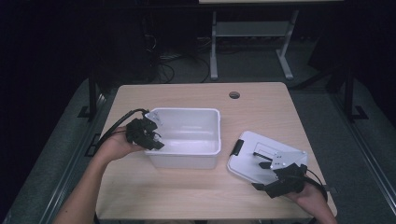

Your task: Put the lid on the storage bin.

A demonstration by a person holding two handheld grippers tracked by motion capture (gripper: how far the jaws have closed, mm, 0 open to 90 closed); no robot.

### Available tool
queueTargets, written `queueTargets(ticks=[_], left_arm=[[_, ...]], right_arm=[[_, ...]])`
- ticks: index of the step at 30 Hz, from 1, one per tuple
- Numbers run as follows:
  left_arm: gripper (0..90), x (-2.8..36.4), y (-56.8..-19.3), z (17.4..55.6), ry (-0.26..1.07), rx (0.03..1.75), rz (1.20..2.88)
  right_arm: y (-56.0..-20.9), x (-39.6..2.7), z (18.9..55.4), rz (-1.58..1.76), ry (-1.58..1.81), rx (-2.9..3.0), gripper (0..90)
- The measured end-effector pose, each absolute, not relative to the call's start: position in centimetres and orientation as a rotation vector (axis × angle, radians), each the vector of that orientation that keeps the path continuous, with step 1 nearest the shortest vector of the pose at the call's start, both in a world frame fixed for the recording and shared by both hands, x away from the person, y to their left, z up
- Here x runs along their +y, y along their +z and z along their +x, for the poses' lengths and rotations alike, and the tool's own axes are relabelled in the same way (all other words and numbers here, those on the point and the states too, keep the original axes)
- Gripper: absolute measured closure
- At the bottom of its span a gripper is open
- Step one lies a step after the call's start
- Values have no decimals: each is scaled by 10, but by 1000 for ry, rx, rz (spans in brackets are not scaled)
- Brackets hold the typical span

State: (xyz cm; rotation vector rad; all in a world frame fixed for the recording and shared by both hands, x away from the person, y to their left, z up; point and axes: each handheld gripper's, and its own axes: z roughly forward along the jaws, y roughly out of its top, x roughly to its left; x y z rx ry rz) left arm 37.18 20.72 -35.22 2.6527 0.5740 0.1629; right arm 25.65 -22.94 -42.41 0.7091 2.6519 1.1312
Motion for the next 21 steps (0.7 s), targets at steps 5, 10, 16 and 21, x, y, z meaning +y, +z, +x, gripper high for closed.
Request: queueTargets(ticks=[5,10,16,21], left_arm=[[596,206,-353,373,160,572,2651],[587,208,-350,373,169,567,2643],[651,211,-350,371,177,573,2648],[636,212,-347,369,182,568,2641]], right_arm=[[-424,-231,256,702,1132,2650,232],[-424,-230,256,701,1136,2647,228],[-423,-229,256,697,1137,2649,227],[-424,-228,256,689,1135,2655,227]])
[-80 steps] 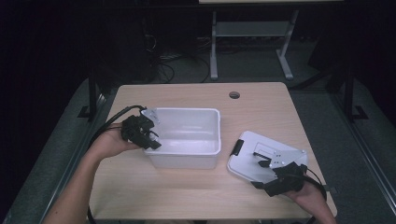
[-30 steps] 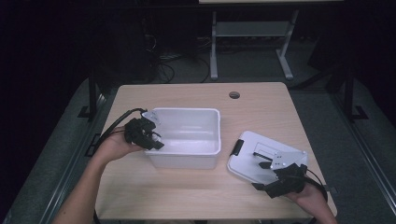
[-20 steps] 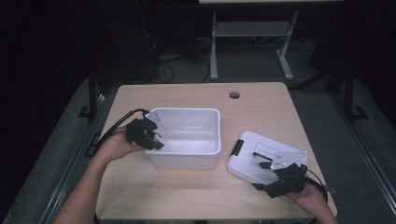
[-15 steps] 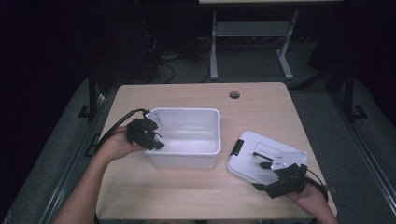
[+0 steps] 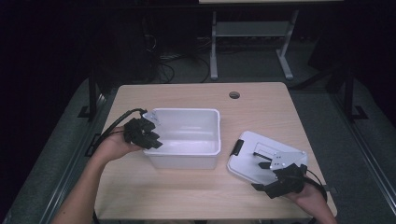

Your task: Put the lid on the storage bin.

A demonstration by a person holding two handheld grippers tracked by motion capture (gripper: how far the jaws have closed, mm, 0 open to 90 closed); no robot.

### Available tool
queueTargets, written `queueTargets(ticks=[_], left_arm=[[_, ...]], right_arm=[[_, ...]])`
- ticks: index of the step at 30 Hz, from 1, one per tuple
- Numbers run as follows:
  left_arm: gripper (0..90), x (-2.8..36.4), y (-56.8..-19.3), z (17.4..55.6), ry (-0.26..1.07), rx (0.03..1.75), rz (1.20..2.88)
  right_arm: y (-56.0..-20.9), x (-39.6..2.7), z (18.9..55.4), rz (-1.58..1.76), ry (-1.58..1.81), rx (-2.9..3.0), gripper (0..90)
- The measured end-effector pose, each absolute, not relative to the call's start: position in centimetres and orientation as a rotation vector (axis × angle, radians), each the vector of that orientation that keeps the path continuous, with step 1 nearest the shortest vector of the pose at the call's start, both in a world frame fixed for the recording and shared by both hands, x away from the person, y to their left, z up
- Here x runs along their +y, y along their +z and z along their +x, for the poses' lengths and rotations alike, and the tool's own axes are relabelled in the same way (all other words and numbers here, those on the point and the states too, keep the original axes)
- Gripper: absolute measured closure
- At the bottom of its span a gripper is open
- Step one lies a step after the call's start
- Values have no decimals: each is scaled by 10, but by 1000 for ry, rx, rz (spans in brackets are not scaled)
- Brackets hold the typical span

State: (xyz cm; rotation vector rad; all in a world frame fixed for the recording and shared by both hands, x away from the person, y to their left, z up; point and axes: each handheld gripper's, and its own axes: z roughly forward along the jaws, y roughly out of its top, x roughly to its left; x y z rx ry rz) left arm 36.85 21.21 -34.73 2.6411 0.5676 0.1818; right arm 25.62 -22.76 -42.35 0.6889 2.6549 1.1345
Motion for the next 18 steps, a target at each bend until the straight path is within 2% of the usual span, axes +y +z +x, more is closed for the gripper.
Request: queueTargets(ticks=[15,18], left_arm=[[607,214,-328,361,207,551,2642],[576,216,-325,360,180,553,2637]], right_arm=[[-424,-227,256,693,1129,2657,225],[-424,-227,255,696,1127,2660,225]])
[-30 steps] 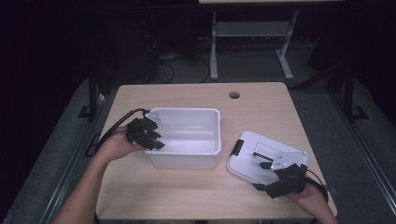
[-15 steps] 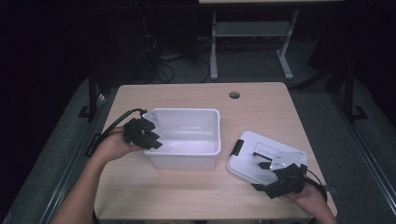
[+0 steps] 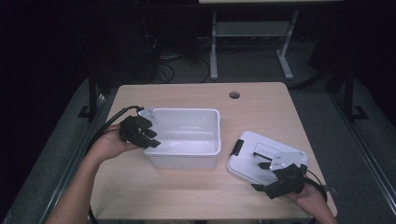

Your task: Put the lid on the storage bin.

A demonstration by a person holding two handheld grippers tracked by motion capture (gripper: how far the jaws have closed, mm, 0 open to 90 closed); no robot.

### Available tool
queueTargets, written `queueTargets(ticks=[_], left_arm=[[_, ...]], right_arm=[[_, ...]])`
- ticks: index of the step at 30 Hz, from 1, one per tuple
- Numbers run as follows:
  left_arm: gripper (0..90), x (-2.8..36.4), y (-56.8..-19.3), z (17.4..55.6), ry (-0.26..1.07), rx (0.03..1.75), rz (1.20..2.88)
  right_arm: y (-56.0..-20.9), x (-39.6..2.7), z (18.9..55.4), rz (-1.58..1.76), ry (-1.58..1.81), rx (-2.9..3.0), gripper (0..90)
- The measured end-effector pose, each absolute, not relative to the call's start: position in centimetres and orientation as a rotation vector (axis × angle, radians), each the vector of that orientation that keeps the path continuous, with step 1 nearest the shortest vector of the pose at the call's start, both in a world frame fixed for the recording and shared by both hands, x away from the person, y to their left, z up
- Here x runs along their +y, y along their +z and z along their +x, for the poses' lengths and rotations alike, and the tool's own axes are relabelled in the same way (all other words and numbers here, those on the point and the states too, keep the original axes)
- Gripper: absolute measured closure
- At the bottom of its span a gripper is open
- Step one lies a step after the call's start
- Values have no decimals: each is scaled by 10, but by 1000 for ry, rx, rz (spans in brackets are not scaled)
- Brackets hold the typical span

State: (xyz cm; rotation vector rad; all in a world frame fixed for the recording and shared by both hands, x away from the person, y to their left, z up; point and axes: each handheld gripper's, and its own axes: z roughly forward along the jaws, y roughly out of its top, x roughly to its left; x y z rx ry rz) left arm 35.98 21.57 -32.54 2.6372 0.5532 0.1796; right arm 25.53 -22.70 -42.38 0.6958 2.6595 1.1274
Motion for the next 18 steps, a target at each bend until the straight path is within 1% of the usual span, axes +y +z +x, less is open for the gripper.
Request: queueTargets(ticks=[18], left_arm=[[539,228,-304,343,210,554,2624]], right_arm=[[-423,-228,255,701,1133,2652,225]])
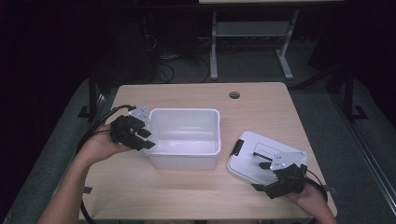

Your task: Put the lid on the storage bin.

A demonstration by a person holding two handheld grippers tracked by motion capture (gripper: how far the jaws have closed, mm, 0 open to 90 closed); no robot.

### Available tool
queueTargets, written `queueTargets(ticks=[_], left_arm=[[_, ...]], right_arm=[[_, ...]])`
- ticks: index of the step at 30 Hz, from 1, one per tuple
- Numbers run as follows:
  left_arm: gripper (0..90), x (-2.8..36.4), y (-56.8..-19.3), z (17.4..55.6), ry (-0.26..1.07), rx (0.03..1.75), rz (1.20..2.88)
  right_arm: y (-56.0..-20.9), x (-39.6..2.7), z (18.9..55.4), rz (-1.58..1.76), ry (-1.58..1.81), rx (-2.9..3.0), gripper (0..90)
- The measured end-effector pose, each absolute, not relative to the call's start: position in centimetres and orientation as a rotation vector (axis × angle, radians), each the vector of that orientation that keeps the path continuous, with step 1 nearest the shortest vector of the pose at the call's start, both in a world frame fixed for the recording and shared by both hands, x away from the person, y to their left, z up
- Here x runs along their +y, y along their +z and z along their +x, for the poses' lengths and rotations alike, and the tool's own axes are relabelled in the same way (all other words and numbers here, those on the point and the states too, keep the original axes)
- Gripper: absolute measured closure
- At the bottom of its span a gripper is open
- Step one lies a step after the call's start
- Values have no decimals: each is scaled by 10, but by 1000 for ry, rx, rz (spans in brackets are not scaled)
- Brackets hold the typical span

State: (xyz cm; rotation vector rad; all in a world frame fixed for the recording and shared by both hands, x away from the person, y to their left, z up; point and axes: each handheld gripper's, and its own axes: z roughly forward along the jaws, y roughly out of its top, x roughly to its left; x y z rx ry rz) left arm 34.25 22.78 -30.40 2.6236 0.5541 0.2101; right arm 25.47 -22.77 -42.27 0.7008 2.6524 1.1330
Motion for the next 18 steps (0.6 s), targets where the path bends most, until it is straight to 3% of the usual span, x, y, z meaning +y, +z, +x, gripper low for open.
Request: queueTargets(ticks=[18], left_arm=[[520,252,-296,314,269,564,2625]], right_arm=[[-422,-224,253,696,1113,2665,227]])
